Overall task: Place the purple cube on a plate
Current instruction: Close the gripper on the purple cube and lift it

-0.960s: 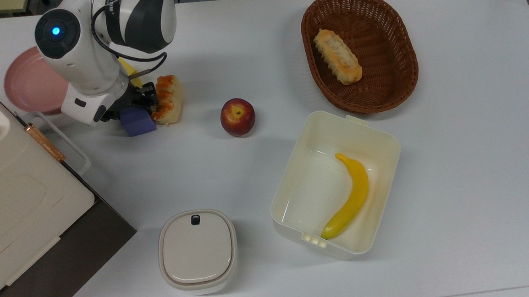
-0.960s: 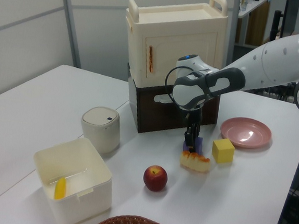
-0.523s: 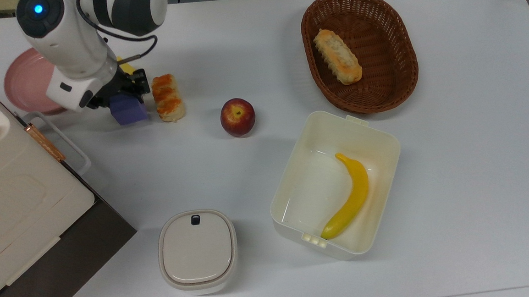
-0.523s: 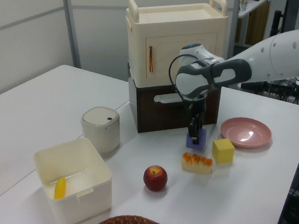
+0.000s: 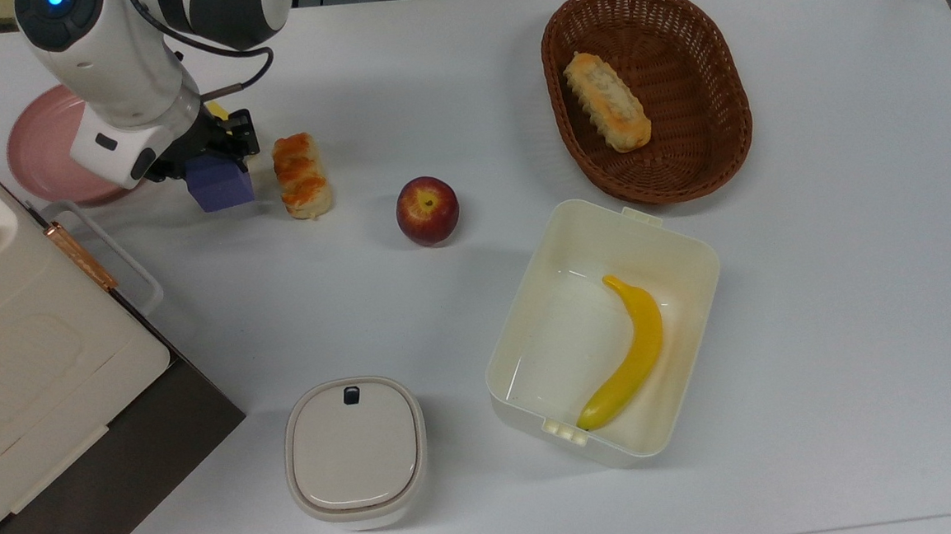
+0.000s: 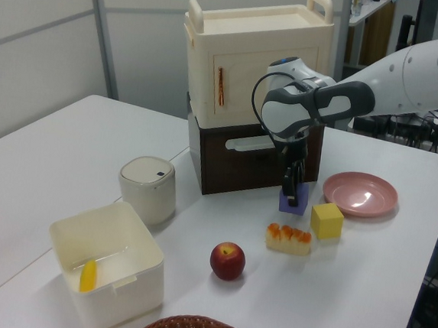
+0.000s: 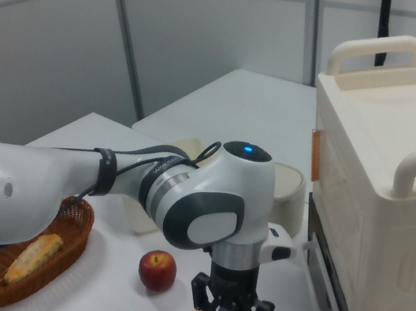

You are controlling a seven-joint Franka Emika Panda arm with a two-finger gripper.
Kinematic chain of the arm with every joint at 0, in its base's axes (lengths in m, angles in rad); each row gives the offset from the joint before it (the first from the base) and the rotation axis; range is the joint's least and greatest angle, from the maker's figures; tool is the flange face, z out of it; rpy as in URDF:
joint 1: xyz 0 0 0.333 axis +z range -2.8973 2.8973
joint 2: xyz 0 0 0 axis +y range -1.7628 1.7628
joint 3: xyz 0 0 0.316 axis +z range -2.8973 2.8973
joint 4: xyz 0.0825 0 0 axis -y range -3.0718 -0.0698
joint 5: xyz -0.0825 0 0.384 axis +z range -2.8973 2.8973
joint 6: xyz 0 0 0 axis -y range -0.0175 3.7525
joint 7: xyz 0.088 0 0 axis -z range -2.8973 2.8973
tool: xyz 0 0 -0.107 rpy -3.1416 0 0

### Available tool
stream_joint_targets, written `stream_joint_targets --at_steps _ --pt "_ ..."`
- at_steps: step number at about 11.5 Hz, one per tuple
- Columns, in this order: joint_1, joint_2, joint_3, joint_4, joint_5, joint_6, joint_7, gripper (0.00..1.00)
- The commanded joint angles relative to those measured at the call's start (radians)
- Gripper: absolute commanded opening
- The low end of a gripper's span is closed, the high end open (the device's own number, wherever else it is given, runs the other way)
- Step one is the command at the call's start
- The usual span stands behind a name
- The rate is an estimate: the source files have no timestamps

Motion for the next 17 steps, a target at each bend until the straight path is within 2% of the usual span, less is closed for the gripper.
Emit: stream_joint_targets --at_steps 1,13,17 --pt "0.011 -0.026 -0.009 -0.016 -0.047 -0.044 0.021 0.61" --pt "0.019 -0.017 -0.007 -0.016 -0.051 -0.038 0.049 0.62" --pt "0.042 0.053 -0.004 -0.032 -0.065 -0.038 0.096 0.63"
